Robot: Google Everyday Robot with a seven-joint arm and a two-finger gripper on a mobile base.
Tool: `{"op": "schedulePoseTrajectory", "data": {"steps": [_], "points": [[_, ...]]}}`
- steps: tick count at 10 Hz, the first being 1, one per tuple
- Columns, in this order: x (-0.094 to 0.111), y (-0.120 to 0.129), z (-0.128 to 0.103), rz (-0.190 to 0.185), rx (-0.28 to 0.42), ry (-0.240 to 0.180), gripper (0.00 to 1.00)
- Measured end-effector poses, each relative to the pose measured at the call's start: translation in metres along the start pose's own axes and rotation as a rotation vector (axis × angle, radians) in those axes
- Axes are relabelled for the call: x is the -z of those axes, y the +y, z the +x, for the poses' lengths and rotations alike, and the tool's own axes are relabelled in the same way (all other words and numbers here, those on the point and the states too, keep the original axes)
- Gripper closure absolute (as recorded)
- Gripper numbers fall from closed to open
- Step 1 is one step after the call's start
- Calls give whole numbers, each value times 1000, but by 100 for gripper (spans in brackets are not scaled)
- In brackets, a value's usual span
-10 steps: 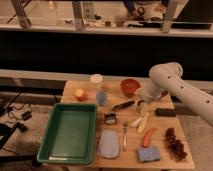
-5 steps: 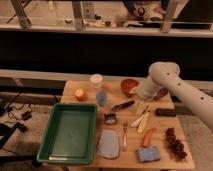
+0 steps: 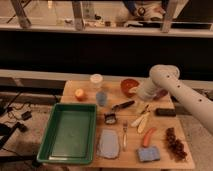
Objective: Wipe table surface with brush
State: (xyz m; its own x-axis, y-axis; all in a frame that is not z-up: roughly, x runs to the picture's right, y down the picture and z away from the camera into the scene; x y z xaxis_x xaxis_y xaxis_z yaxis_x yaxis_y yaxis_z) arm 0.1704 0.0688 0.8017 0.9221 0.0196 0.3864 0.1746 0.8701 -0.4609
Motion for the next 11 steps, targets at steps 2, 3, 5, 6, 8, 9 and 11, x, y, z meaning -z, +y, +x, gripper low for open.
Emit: {"op": "schedulePoseTrajectory", "data": {"steps": [2, 3, 5, 6, 8, 9, 11], "points": [[-12, 1, 1, 5, 29, 13, 20], [-13, 1, 0, 4, 33, 13, 20], [-13, 1, 0, 4, 32, 12, 20], [-13, 1, 0, 4, 31, 12, 20], [-13, 1, -1, 3, 33, 12, 20], [-14, 1, -1, 2, 34, 13, 20], [-23, 2, 2, -34, 5, -11, 20]]}}
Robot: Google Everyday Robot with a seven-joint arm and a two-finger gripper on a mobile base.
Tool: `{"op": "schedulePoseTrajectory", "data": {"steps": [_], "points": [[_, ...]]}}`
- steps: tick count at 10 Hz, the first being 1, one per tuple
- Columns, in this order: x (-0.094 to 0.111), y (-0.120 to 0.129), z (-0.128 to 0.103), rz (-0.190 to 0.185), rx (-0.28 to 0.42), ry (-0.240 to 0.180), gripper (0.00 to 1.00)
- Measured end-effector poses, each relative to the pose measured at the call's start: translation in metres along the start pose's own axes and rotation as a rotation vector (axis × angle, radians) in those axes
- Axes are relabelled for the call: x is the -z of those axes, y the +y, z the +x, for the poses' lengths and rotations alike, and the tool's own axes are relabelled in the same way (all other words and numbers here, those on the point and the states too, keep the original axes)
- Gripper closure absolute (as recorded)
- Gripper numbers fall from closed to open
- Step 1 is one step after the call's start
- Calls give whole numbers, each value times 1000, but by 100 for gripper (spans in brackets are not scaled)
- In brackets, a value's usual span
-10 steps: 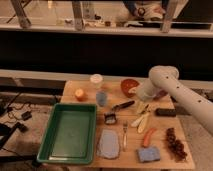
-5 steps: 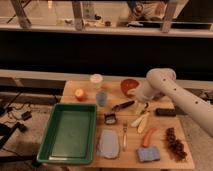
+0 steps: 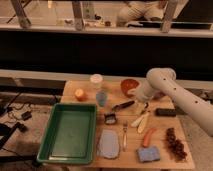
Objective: Wipe table surface with brush
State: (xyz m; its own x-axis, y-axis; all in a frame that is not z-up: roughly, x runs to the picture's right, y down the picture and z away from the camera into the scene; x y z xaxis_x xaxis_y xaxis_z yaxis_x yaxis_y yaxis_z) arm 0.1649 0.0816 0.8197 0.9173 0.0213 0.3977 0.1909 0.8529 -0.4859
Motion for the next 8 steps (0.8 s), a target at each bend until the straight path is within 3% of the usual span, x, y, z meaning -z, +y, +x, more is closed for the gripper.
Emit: {"op": "schedulePoseTrajectory", "data": {"steps": [5, 8], "points": [[-16, -3, -2, -31, -11, -37, 20], [-31, -14, -26, -41, 49, -46, 20]]}}
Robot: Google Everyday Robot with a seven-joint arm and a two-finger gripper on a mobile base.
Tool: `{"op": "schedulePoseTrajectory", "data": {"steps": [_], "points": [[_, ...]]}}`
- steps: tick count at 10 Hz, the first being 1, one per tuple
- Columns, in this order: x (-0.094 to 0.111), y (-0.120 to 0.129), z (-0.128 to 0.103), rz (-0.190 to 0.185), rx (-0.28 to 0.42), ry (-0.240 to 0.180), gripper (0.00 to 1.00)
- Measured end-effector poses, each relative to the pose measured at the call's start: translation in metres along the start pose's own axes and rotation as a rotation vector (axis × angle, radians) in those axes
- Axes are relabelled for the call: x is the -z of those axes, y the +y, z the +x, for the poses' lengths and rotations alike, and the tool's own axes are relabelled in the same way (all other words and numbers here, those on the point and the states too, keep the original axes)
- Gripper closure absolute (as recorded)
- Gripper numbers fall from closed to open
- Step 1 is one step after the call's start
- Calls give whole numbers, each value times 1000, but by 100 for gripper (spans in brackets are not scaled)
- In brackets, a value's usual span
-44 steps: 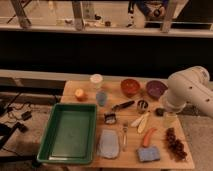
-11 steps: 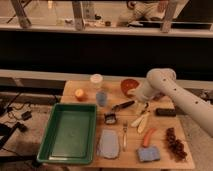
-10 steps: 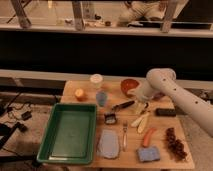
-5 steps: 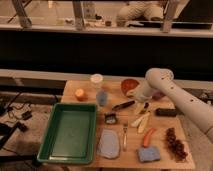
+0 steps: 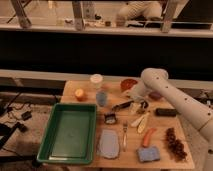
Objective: Wipe table surface with brush
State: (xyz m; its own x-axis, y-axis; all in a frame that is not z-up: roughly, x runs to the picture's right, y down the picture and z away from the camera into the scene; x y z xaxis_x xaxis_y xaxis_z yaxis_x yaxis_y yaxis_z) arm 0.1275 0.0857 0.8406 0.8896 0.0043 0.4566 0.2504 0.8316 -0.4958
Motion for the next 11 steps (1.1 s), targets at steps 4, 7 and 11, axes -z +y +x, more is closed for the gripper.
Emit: {"op": "schedulePoseTrajectory", "data": {"steps": [4, 7, 11], "points": [[-24, -9, -8, -28, 38, 6, 20], [-40, -12, -1, -54, 33, 6, 20], [-51, -16, 10, -73, 15, 1, 20]]}}
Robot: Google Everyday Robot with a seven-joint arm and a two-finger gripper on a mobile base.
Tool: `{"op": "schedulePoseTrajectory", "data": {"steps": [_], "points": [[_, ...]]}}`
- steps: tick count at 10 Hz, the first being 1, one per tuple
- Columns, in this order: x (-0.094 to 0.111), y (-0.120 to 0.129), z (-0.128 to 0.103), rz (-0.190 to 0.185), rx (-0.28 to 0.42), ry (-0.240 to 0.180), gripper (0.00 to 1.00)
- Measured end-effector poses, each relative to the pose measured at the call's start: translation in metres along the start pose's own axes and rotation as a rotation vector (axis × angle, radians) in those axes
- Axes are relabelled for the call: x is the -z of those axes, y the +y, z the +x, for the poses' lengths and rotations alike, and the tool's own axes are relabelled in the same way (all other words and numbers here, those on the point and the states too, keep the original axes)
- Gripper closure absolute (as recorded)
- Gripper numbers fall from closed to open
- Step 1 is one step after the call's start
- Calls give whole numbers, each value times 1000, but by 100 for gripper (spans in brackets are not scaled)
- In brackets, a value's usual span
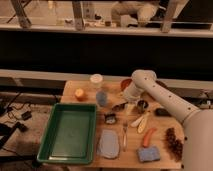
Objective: Wipe table surface with brush
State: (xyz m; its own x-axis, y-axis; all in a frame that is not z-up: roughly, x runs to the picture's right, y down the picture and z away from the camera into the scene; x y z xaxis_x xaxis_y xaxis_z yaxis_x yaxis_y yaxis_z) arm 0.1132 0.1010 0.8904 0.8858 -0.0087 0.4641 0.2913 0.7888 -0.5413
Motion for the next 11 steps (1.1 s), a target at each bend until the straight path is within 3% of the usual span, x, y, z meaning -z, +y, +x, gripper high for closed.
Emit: {"op": "schedulePoseTrajectory", "data": {"steps": [11], "points": [[-17, -4, 32, -12, -45, -34, 20]]}}
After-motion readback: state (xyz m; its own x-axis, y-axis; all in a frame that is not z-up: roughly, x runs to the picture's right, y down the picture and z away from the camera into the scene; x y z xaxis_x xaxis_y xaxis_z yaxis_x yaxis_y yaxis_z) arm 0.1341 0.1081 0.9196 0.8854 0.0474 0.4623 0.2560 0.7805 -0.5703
